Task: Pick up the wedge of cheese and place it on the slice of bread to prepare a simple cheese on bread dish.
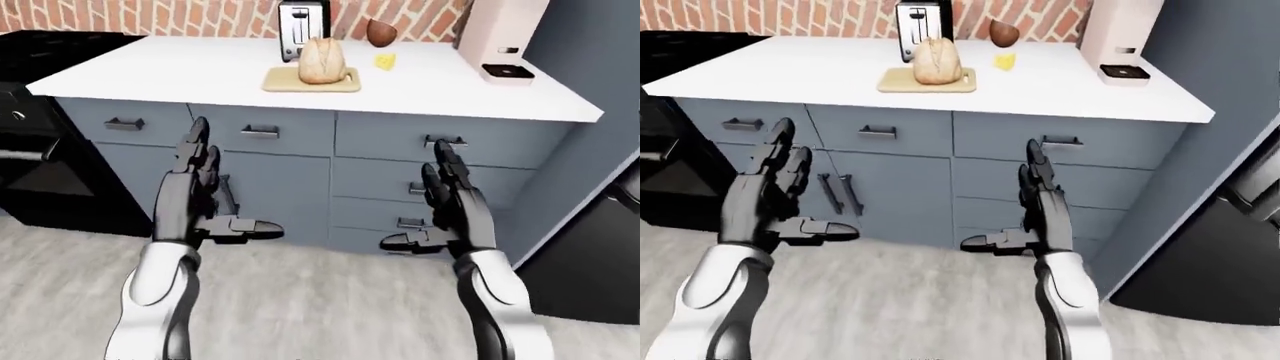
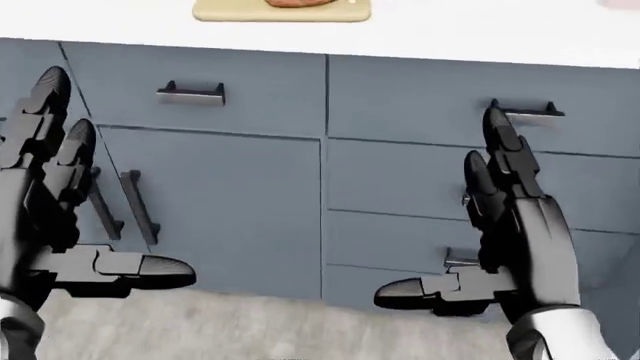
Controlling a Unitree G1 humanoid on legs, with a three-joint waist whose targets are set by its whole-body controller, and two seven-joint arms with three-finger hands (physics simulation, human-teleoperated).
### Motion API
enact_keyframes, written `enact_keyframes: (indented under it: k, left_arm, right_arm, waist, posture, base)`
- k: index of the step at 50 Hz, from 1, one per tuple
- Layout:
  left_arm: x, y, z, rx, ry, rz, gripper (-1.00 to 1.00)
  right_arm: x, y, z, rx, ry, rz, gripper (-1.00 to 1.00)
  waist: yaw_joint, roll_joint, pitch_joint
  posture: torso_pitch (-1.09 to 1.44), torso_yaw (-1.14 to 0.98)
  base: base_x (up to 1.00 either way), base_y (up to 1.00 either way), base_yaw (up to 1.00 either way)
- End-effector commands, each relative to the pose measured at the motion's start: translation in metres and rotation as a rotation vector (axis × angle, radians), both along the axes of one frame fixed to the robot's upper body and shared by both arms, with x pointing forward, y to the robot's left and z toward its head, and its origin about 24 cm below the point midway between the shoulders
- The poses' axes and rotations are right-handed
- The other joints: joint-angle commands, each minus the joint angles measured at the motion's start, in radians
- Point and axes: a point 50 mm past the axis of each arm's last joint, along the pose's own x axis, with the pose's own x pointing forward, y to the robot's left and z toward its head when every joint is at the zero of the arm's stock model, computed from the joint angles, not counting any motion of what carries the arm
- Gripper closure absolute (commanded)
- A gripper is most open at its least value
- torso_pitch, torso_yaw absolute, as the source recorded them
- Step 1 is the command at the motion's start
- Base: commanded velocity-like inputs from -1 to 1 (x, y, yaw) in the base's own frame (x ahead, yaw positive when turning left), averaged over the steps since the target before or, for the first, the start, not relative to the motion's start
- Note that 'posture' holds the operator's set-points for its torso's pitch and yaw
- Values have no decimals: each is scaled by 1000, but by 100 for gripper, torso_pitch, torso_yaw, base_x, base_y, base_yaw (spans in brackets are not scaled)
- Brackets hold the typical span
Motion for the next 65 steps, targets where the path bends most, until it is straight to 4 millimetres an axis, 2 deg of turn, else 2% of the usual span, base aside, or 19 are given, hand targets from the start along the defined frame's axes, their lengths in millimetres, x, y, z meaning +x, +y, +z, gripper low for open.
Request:
enact_keyframes:
  k: [1,5,8,11,15,18,21,22,25,30,32,34,35,37,40,45,49,61,65]
  left_arm:
    - [-2,-3,12,5,-64,-11,-100]
    - [-2,-4,15,9,-71,-17,-100]
    - [-1,-4,16,15,-75,-17,-100]
    - [-4,-5,18,16,-79,-23,-100]
    - [-4,-7,16,19,-81,-35,-100]
    - [-5,-9,18,19,-94,-48,-100]
    - [-6,-8,18,19,-96,-46,-100]
    - [-8,-9,20,20,-101,-49,-100]
    - [-10,-8,21,25,-105,-49,-100]
    - [-11,-2,24,19,-110,-34,-100]
    - [-11,-1,26,17,-115,-30,-100]
    - [-12,0,28,17,-119,-30,-100]
    - [-12,0,28,17,-120,-30,-100]
    - [-14,1,31,17,-123,-28,-100]
    - [-16,3,35,17,-130,-26,-100]
    - [-14,4,34,16,-132,-22,-100]
    - [-13,4,35,18,-135,-22,-100]
    - [-13,2,33,15,-132,-26,-100]
    - [-13,2,32,16,-131,-27,-100]
  right_arm:
    - [-3,1,20,9,-95,15,-100]
    - [-5,-3,31,43,-137,-5,-100]
    - [-8,-4,34,31,-141,-14,-100]
    - [-10,-4,34,37,-147,-10,-100]
    - [-10,-5,32,30,-146,-15,-100]
    - [-10,-6,30,26,-141,-20,-100]
    - [-9,-5,28,19,-138,-19,-100]
    - [-8,-4,28,17,-137,-18,-100]
    - [-9,-2,29,11,-139,-12,-100]
    - [-9,-1,30,-9,-141,-15,-100]
    - [-10,-1,31,-13,-145,-14,-100]
    - [-11,-1,33,-14,-151,-13,-100]
    - [-11,-1,33,-13,-153,-12,-100]
    - [-12,-1,35,-12,-158,-10,-100]
    - [-15,0,42,-13,-168,-5,-100]
    - [-14,0,44,-15,-173,-7,-100]
    - [-15,-3,47,-15,-172,-24,-100]
    - [-15,-4,46,-10,-175,-30,-100]
    - [-14,-5,46,-3,-180,-35,-100]
  waist:
    - [1,3,-13]
    - [6,-26,12]
    - [-3,2,-30]
    - [5,36,42]
    - [7,34,23]
    - [14,5,15]
    - [11,-79,15]
    - [4,-48,34]
    - [-4,-47,7]
    - [-17,-19,13]
    - [5,-21,-28]
    - [7,12,1]
    - [11,55,0]
    - [12,42,20]
    - [34,35,-13]
    - [-16,5,0]
    - [-25,-66,-6]
    - [-46,6,-1]
    - [-57,55,6]
  posture:
    - [0,0]
    - [0,0]
    - [0,0]
    - [0,0]
    - [0,0]
    - [0,0]
    - [0,0]
    - [0,0]
    - [0,0]
    - [0,0]
    - [0,0]
    - [0,0]
    - [0,0]
    - [0,0]
    - [0,0]
    - [0,0]
    - [0,0]
    - [0,0]
    - [0,0]
  base:
    - [0,0,100]
    - [0,8,50]
    - [4,0,0]
    - [54,-18,0]
    - [61,-22,0]
    - [61,-21,0]
    - [61,-21,0]
    - [61,-21,0]
    - [61,-21,0]
    - [52,-10,0]
    - [3,0,72]
    - [1,0,100]
    - [0,0,100]
    - [0,0,100]
    - [0,0,100]
    - [0,7,80]
    - [0,0,0]
    - [29,7,0]
    - [35,15,0]
